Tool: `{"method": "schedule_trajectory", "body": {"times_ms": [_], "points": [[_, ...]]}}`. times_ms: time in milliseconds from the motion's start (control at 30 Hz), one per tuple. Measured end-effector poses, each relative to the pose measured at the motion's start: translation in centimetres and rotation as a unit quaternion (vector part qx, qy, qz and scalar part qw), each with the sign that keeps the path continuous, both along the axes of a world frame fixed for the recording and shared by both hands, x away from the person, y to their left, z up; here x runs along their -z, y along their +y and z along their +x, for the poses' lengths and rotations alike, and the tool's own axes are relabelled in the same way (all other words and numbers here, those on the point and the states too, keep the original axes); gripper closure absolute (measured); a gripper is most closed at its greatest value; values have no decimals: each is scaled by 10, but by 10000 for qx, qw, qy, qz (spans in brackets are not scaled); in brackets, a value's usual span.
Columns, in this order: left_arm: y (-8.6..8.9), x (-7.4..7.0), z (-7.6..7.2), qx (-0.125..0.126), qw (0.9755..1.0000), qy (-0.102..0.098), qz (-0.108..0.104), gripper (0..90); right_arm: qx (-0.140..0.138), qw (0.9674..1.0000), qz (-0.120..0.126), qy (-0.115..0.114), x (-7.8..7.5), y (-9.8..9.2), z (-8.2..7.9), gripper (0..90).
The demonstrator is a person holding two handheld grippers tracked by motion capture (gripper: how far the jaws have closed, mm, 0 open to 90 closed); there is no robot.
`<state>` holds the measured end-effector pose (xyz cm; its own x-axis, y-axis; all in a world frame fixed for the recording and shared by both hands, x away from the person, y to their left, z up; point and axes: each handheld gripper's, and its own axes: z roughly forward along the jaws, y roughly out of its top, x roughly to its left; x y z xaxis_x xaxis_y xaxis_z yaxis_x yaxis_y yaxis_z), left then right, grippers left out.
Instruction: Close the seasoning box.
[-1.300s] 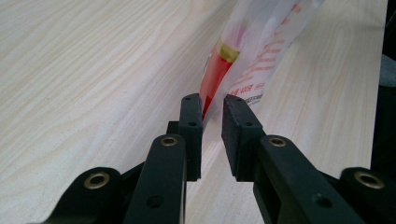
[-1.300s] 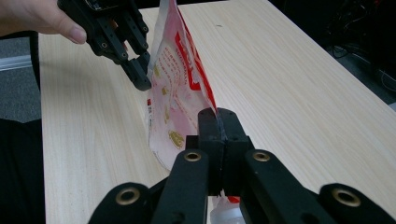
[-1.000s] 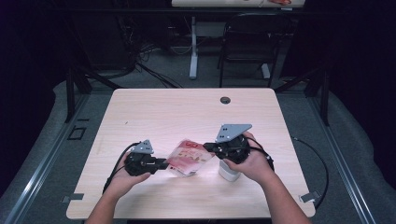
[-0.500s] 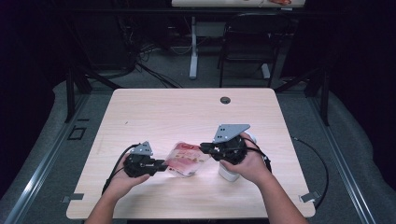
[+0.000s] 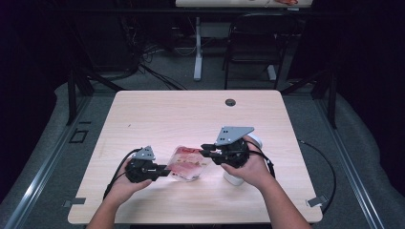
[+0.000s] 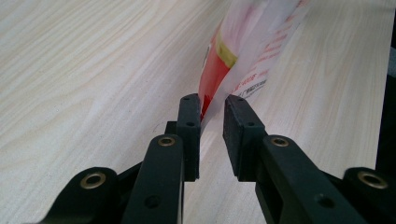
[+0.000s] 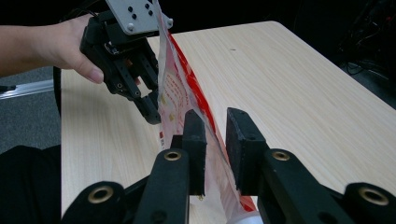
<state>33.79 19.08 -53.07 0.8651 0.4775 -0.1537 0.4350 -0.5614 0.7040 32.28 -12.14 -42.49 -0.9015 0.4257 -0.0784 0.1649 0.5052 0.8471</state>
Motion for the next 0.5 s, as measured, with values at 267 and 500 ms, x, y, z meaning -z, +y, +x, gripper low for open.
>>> {"method": "schedule_trajectory", "body": {"times_ms": [267,500], "points": [[2,4,-1,-10,10000,41,-4,773,-43,10000,-5,-41,-2,4,-1,771],[3,8,-1,-33,9999,98,71,775,-78,9999,-96,-80,-2,8,-2,748]]}}
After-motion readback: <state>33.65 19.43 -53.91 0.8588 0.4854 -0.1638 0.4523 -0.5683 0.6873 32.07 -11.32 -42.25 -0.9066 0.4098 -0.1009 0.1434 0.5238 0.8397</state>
